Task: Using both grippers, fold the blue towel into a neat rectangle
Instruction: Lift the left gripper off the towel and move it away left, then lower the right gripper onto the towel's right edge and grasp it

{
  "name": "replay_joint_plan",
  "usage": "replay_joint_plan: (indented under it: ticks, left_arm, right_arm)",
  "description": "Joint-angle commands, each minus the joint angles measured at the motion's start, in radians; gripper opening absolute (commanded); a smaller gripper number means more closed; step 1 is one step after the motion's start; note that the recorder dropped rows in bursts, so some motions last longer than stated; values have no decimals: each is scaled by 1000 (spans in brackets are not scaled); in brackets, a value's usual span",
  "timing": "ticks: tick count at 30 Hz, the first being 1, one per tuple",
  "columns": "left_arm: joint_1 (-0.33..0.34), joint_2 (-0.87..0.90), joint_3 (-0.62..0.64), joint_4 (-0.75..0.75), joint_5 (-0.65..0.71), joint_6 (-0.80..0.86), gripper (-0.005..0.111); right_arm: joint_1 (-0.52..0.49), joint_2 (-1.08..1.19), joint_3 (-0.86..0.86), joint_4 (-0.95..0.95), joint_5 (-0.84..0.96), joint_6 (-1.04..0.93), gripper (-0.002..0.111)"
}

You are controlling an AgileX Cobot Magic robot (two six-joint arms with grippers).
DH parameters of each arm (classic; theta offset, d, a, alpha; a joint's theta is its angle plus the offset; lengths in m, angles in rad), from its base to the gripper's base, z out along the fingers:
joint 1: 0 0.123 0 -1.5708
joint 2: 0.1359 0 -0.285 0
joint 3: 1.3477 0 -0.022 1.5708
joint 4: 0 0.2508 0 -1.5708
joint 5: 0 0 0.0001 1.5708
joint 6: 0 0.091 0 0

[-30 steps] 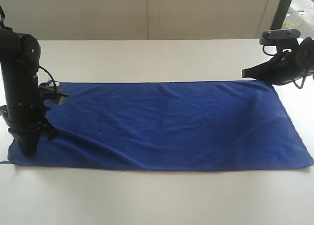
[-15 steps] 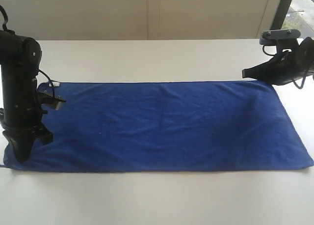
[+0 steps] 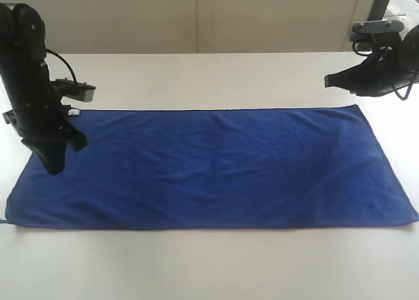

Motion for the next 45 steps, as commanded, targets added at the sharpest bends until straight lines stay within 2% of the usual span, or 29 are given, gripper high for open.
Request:
replay_joint_plan:
  ticks: [1,4,8,11,14,21,26,32,39,41,45]
  left_arm:
    - [3,-57,-21,12,-66,-25,0]
    - [47,-85,-21,31,-112,-60,0]
    - [181,-87,-21,7,-72,-83,0]
    - [285,-96,-14,-92,-27,-75,0]
    - [337,-138,22,-214,-68,-8,0]
    - [311,-339,202,-267,-252,14,0]
    - [305,-506,380,-267,-326,34,0]
    - [305,-676,591,-265,-476,66,0]
    - [305,-809,739,-272,-656,66,0]
    - [305,-826,746,-272,-673,66,0]
    - [305,-831,746,-272,-673,66,0]
  right_arm:
    - [-1,-39,-67,-6,180,-6,0]
    - [-27,-70,-115,23,284,24,0]
    - [-91,-107,-158,60,383,-14,0]
    - [-146,-112,-163,94,506,-52,0]
    - [-183,-112,-158,111,631,-69,0]
    - [-186,-174,-98,111,676,-73,0]
    - [-186,-228,-29,111,651,-73,0]
    - [-186,-231,30,129,610,-73,0]
    - [-171,-202,67,156,566,-91,0]
    - [-169,-179,73,157,556,-91,4]
    - [-169,-134,78,157,551,-91,21]
